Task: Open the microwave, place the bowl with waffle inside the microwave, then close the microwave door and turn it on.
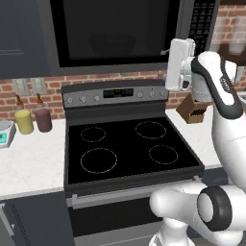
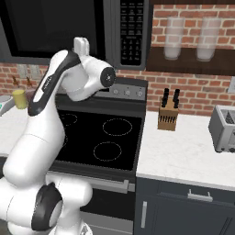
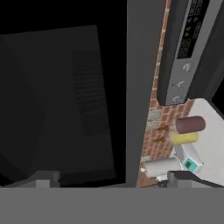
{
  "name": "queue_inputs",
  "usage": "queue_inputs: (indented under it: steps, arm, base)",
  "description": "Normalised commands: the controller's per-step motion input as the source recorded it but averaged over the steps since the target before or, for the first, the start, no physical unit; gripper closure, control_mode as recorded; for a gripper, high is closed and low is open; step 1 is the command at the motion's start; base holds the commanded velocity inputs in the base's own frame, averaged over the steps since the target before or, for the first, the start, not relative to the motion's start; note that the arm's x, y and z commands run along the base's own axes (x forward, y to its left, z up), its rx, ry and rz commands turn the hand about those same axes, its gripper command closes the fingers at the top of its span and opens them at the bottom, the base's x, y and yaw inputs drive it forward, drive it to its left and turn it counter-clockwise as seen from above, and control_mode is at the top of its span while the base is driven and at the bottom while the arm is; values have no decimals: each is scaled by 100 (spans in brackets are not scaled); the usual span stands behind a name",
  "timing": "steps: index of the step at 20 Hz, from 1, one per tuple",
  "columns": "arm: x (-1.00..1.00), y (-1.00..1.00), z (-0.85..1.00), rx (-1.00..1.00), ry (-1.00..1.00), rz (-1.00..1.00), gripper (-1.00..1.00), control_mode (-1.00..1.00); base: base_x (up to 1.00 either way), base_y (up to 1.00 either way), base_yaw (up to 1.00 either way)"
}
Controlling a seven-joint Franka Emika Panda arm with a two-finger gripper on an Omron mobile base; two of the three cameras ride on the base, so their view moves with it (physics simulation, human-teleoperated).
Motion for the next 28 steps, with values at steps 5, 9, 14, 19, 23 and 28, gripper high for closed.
queue_inputs:
  steps: [5, 9, 14, 19, 23, 28]
  arm:
    - [-87, -82, -5, 1, -3, 1, -100, -100]
    - [-57, -100, -14, 0, 1, 0, -100, -100]
    - [-9, -75, -16, 0, 15, -1, -100, -100]
    - [29, -11, -11, -1, 27, 0, -100, -100]
    - [37, -9, 0, 0, 17, 0, -100, -100]
    - [28, -15, 0, 0, 1, 0, -100, -100]
  base:
    - [0, 0, 0]
    - [0, 0, 0]
    - [0, 0, 0]
    - [0, 0, 0]
    - [0, 0, 0]
    - [0, 0, 0]
